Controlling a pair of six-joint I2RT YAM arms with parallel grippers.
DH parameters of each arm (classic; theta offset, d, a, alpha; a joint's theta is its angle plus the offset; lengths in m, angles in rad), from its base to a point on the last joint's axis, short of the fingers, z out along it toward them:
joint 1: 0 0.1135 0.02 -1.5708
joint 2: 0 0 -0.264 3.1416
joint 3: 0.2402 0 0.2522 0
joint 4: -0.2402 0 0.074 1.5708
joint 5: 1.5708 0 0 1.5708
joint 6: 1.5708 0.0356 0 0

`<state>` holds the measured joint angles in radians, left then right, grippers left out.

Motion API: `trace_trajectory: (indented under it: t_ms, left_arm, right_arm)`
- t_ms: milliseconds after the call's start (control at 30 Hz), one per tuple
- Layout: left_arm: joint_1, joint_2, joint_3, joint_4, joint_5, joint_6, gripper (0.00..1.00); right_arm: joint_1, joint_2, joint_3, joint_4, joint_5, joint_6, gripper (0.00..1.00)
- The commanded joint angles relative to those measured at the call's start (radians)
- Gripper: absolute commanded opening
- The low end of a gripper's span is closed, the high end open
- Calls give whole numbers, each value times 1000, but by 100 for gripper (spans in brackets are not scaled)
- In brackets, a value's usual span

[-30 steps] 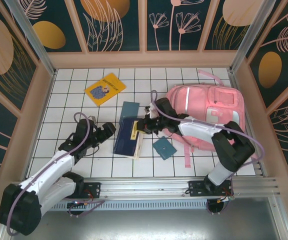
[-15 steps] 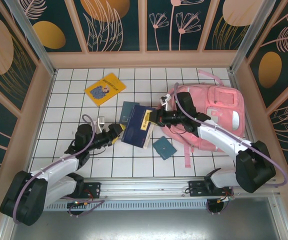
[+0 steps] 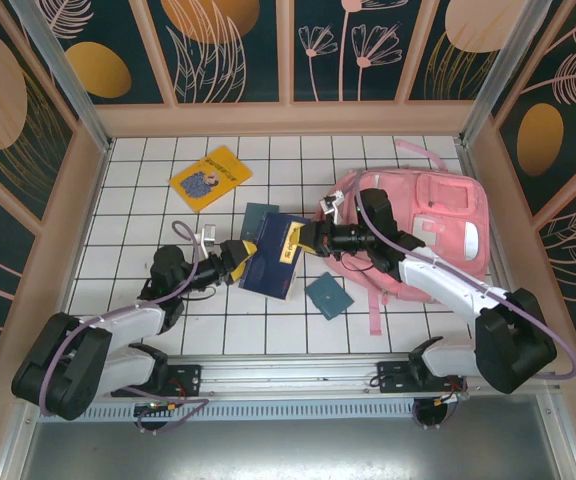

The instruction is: Pack the student bag

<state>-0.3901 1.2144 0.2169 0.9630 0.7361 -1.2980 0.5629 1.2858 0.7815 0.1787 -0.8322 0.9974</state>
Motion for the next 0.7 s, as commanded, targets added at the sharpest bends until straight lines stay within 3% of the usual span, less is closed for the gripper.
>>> trace_trajectory:
  t_ms: [0,167,267,367,467,667]
  left_arm:
    - [-21,34,27,244,66,-95,98]
    - [-94,103,70,397,77,-183,98]
    - [-123,129,78,454,68,-205,97]
    - [-127,130,74,466,56,-209,89]
    - [-128,109,81,375,44,-158,80]
    - [-128,93,81,280,19,-96,58]
  right_arm:
    - [10,-27,-21,107,-33,33,11]
    - [12,-22,-39,158,-27,48,11]
    - [11,-16,-10,100,-21,5,11]
    - [1,-15,27,-19,11,-72,11]
    - [-11,-22,61,-132,64,-142,11]
    - [-43,-30,64,-166,72,-162,14]
